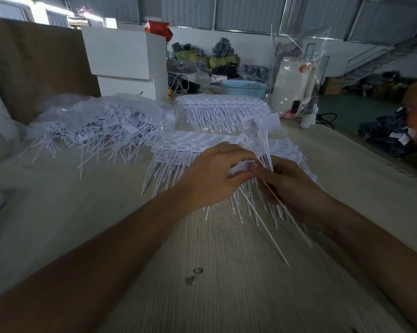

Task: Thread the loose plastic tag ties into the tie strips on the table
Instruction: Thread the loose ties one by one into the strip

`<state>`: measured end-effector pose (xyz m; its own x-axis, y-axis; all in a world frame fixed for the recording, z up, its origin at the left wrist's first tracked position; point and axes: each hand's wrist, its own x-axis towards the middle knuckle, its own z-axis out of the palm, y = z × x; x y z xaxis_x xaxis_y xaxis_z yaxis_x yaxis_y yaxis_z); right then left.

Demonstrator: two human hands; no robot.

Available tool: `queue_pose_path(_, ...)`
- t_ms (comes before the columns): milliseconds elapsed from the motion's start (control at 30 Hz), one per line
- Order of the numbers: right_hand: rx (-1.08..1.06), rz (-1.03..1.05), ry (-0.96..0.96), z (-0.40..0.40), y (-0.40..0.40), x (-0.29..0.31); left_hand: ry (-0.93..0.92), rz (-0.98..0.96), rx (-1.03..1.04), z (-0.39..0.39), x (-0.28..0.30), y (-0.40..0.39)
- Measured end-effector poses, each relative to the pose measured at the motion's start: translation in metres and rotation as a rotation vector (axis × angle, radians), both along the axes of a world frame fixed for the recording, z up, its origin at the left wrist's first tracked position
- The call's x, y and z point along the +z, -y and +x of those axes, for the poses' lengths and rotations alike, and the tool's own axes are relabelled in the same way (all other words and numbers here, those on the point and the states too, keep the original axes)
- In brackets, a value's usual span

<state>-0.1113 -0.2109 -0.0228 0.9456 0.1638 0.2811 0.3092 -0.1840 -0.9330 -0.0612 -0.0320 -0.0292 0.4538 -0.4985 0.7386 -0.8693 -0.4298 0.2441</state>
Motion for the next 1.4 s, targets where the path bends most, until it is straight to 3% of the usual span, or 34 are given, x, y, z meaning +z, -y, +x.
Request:
queue_pose_path(233,-0.051,0.005,-0.09,0.0035,0.0061,0.0011,-0.088,0.022,0.014,0.0011,-0.0008,-0.0056)
queue_pose_path(400,-0.011,-0.051,-0.053,0.0012,0.0023,0.001,-0.112,-0.013,-0.011,0.0009,0.0017,-0.0064)
queue_pose_path(833,-0.238,0.127,-0.127,0.0037,0.0052,0.0056,0.026,-0.001,0.015,-0.0029,-0.0008,-0.0047)
queue_pose_path(1233,-0.111,0.301,-0.232,0.0011,-0.0005,0.0043,0.146,-0.012,0.095,0.0021,0.0,-0.008)
queue_pose_path(1400,-0.128,0.288,-0.179,0.0026,0.0024,0.0028,0.192,-0.019,0.062,-0.0011,0.0012,-0.0048)
